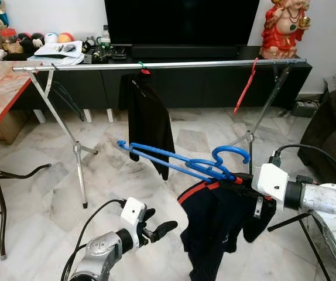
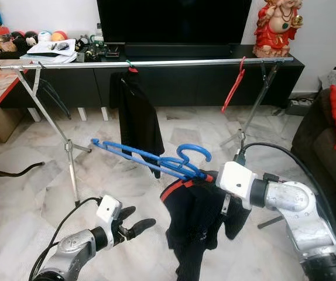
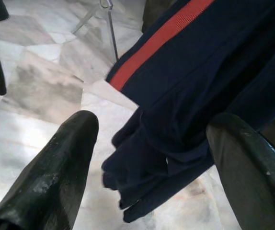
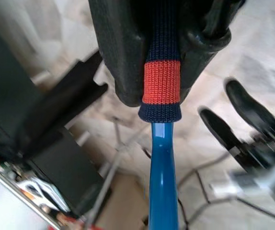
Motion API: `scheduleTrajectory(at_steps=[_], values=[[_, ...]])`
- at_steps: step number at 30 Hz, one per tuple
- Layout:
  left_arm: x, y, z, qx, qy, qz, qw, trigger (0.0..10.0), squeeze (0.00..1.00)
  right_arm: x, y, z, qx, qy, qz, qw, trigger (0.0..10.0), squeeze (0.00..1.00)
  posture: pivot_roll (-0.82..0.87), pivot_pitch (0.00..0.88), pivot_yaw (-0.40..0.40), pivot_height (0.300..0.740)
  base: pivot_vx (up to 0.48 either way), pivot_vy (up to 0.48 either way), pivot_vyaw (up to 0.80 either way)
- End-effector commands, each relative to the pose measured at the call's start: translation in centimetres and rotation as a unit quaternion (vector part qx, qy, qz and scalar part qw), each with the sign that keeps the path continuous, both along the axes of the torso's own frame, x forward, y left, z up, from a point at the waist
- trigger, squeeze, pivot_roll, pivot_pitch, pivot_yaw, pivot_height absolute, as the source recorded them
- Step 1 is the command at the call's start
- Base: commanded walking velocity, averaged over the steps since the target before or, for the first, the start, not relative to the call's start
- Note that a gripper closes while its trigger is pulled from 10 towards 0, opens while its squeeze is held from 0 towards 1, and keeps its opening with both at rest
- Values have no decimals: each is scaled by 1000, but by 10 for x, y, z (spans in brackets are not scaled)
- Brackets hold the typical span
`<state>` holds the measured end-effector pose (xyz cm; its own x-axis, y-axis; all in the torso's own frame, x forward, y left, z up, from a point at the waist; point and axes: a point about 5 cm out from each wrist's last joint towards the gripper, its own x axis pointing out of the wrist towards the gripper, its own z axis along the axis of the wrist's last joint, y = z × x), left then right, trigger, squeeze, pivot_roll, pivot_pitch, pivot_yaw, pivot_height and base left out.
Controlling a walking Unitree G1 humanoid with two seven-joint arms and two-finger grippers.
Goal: Hang hanger
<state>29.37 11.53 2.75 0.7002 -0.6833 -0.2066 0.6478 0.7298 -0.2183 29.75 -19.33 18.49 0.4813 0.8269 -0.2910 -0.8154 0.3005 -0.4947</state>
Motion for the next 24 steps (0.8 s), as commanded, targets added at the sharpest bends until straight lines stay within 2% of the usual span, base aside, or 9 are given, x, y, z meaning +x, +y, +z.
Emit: scheduleTrajectory(at_steps=[1,7,9,11,12,13,16,23,24], values=[[3,-1,4,-9,-11,0,1000,10000,0,-4,6,20,17,-26,24,999,0,0,-35,80,-14,740,0,0,0],[8,-4,7,6,-22,-10,1000,10000,0,-9,8,27,8,-27,41,999,0,0,-42,75,-16,740,0,0,0],[9,-5,8,38,-41,-14,998,10000,0,-14,12,32,12,-25,56,998,0,0,-46,73,-16,740,0,0,0],[10,-5,10,46,-54,-16,997,10000,0,-15,13,34,11,-24,59,998,0,0,-46,73,-16,740,0,0,0],[10,-6,10,48,-56,-19,997,10000,239,-15,12,34,10,-23,59,998,0,0,-52,70,-17,740,0,0,0],[11,-6,10,53,-59,-23,997,10000,1000,-15,12,34,7,-23,59,998,0,0,-52,71,-17,740,0,0,0],[11,-5,11,84,-79,-33,993,10000,1000,-16,9,32,-6,-19,58,998,0,0,-55,69,-17,740,0,0,0],[13,-1,13,108,-106,-24,988,10000,1000,-19,9,30,-15,-10,63,998,0,0,-57,65,-18,740,0,0,0],[12,-1,13,108,-106,-25,988,10000,0,-19,9,30,-16,-10,63,998,0,0,-57,65,-18,740,0,0,0]])
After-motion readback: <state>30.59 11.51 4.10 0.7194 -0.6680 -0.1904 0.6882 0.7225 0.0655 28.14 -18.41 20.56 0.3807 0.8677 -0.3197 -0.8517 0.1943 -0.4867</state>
